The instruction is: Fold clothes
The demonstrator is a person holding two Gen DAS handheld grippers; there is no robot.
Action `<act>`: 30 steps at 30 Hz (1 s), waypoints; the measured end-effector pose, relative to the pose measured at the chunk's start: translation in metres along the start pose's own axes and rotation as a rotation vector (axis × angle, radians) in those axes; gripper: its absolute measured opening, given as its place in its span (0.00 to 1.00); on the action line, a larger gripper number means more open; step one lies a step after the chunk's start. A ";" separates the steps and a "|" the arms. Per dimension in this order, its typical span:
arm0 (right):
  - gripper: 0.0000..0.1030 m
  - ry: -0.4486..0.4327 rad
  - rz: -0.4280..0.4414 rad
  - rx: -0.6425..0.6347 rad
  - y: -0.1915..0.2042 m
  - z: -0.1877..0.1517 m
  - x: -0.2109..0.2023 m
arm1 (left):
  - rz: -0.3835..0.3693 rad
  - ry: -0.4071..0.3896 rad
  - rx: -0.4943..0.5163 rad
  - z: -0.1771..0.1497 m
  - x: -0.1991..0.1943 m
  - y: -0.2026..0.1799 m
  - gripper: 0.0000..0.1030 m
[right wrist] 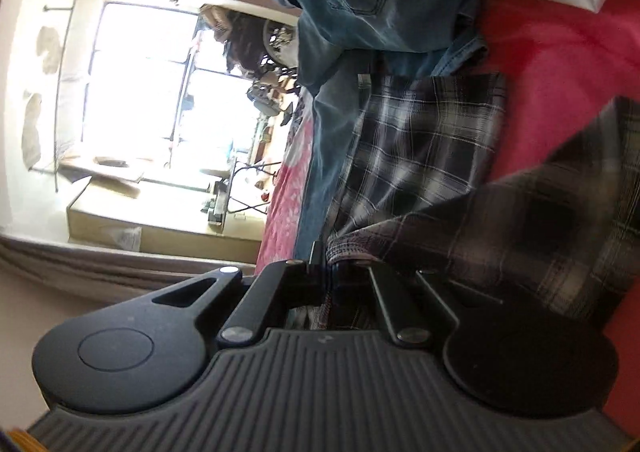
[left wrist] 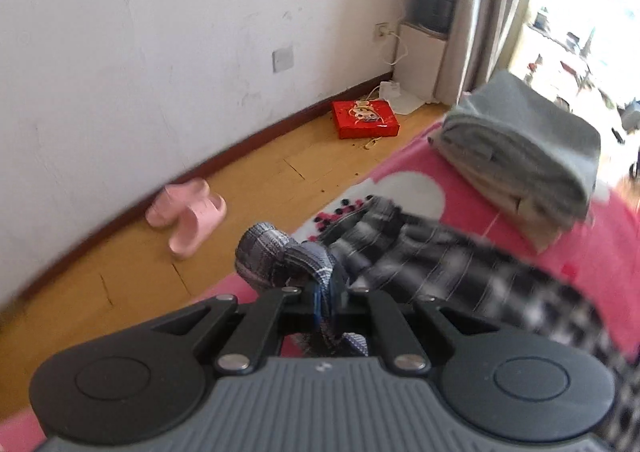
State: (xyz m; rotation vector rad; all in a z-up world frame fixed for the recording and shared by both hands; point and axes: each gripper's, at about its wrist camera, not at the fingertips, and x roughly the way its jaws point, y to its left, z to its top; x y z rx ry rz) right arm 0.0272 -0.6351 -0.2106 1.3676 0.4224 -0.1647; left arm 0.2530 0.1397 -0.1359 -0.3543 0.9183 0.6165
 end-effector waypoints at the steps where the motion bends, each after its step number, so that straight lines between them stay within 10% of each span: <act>1: 0.01 -0.010 0.003 0.002 0.005 0.002 0.004 | -0.019 -0.002 -0.014 0.004 0.005 -0.002 0.05; 21: 0.01 -0.242 -0.253 -0.130 0.089 -0.007 0.109 | -0.440 0.142 -0.034 0.039 0.176 -0.016 0.05; 28: 0.08 -0.096 -0.369 -0.156 0.066 0.004 0.197 | -0.545 0.108 0.061 0.036 0.192 -0.016 0.12; 30: 0.31 0.012 -0.399 -0.146 0.056 0.008 0.216 | -0.585 0.109 0.066 0.038 0.193 -0.013 0.20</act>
